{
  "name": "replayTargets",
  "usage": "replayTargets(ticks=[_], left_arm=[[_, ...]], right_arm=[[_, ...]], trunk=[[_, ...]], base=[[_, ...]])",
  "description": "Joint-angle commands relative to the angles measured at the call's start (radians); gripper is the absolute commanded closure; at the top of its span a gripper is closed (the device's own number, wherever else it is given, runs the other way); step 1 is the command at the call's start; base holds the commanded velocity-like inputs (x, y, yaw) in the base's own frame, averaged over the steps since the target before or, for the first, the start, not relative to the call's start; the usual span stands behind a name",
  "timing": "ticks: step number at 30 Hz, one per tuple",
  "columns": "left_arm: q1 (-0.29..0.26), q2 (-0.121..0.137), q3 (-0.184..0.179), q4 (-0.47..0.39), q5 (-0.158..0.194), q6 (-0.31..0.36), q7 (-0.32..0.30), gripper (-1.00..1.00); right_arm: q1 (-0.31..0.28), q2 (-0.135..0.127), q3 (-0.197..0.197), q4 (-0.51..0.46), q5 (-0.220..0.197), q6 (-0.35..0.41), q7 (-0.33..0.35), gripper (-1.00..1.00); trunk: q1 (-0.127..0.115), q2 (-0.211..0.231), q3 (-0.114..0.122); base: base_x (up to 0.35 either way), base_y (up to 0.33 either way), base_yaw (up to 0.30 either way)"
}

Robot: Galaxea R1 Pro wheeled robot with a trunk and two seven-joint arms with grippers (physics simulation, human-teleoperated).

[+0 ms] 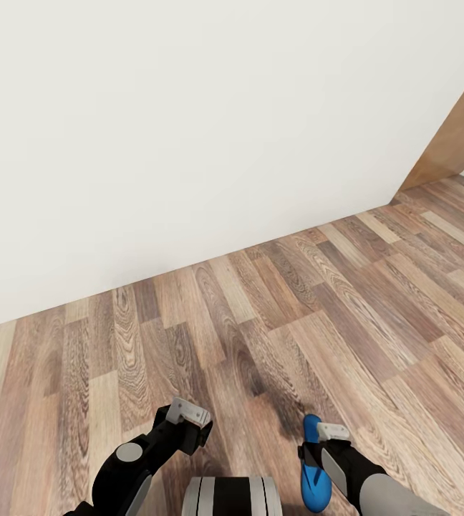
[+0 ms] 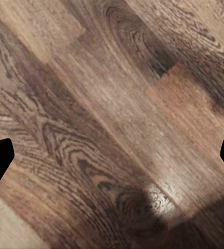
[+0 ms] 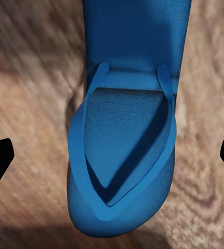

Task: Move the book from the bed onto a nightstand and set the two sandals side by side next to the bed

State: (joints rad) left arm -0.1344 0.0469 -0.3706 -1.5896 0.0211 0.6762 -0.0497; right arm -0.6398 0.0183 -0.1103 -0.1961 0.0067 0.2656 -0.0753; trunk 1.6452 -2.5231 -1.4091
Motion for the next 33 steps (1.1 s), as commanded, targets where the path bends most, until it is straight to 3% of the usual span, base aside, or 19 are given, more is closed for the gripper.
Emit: replayTargets(ticks=[1, 33], left_arm=[[-0.001, 0.001, -0.001, -0.001, 0.002, 0.005, -0.001, -1.0], [-0.001, 0.001, 0.0, -0.001, 0.002, 0.005, -0.001, -1.0]], right_arm=[[0.0, 0.0, -0.007, -0.002, 0.0, 0.005, -0.003, -1.0], [0.0, 0.002, -0.003, -0.002, 0.0, 0.001, -0.001, -1.0]], trunk=[[0.0, 0.0, -0.001], [0.0, 0.0, -0.001]], base=[[0.0, 0.0, 0.0], [0.0, 0.0, 0.0]])
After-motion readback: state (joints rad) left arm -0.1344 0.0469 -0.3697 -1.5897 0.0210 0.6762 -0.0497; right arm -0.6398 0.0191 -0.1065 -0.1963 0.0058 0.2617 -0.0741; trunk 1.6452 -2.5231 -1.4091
